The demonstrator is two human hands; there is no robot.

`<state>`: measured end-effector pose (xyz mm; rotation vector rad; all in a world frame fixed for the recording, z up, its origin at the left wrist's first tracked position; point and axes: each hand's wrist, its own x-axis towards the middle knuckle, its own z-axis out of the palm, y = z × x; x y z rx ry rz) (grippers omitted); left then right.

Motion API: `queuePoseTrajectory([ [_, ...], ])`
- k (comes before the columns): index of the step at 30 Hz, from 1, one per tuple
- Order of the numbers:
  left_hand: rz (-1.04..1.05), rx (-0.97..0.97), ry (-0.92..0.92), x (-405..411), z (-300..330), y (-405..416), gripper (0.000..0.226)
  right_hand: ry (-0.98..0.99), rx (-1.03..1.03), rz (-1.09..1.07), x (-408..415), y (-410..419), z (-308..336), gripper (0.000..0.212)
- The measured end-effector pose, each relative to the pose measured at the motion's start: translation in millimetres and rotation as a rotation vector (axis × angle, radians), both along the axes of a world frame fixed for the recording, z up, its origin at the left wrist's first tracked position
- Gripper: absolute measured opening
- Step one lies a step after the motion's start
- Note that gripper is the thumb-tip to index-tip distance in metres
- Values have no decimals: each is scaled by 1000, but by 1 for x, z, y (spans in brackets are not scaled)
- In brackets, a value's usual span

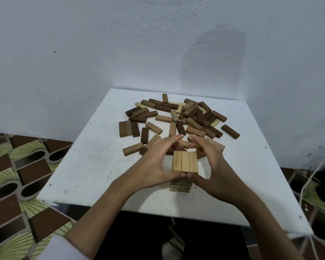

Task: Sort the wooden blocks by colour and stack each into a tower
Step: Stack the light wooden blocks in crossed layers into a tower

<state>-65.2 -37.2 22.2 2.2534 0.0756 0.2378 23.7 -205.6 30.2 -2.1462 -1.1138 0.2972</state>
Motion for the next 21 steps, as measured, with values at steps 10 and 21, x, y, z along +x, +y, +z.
queuePoseTrajectory([
  [10,-3,-3,17,2,-1,1,86,78,11,6,5,-4,-7,91],
  [21,-5,-11,10,4,-2,2,85,101,12,2,6,-1,-3,83],
])
